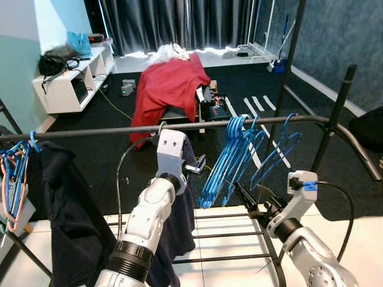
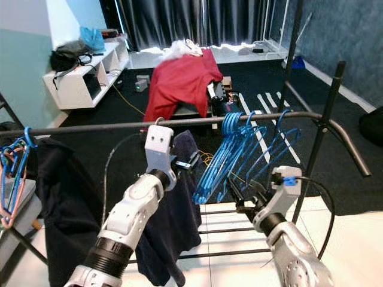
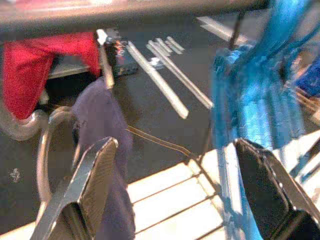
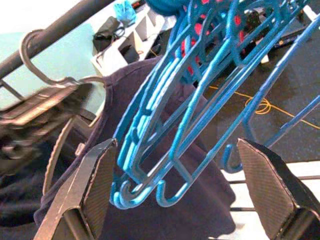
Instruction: Hang hanger
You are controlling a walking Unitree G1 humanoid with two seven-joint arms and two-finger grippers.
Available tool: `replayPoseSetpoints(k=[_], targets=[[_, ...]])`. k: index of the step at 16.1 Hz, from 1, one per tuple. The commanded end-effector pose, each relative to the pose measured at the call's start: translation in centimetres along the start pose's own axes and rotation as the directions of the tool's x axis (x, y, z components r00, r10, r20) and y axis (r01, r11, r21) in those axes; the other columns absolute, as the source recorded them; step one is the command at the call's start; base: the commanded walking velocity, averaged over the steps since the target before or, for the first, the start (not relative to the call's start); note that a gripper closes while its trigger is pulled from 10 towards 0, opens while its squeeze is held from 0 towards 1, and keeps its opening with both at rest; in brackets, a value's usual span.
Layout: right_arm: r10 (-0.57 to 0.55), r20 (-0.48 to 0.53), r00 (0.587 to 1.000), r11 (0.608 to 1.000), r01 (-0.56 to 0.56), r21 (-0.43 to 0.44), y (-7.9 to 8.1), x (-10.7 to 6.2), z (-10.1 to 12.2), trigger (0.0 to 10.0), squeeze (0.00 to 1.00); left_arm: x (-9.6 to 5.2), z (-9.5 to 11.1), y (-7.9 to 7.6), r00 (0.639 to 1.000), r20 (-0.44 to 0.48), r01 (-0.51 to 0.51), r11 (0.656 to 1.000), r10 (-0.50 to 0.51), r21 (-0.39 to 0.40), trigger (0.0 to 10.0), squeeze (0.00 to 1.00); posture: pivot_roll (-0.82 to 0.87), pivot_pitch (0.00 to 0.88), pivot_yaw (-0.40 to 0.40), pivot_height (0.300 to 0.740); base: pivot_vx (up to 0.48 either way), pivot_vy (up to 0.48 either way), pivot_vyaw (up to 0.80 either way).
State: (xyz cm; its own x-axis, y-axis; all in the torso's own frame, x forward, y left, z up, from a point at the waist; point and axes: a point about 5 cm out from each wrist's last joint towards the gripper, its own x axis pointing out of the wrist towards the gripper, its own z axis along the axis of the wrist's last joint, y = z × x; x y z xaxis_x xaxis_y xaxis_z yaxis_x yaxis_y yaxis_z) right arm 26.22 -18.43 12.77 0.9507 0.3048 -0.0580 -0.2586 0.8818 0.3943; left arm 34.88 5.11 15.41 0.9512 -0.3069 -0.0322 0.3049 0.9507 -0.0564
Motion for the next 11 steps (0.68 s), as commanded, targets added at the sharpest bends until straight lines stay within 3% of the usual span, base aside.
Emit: replayPoseSetpoints(k=[1,4,11], targets=[[0.011,-0.005,1.000,1.000,-0.011,-0.006,0.3,-0.1,-0.3,10.0,0.00,0.4,-1.1,1.5,0.995,-0.046,-0.088,0.994,0.091,0.059,10.0,0.00,-0.19,0.000,0.048,0.740,0.000,0.000,0.00],[0.009,-0.006,1.000,1.000,-0.009,-0.008,0.3,-0.2,-0.4,10.0,0.00,0.7,-1.0,2.9,0.987,-0.036,-0.155,0.986,0.158,0.067,10.0,0.00,-0.20,0.000,0.051,0.740,0.000,0.000,0.00],[0.008,-0.012,1.000,1.000,-0.008,-0.005,0.2,-0.4,-0.5,10.0,0.00,0.5,0.4,4.2,0.987,0.040,-0.158,0.987,0.157,0.026,10.0,0.00,-0.19,0.000,0.046,0.740,0.000,0.000,0.00]])
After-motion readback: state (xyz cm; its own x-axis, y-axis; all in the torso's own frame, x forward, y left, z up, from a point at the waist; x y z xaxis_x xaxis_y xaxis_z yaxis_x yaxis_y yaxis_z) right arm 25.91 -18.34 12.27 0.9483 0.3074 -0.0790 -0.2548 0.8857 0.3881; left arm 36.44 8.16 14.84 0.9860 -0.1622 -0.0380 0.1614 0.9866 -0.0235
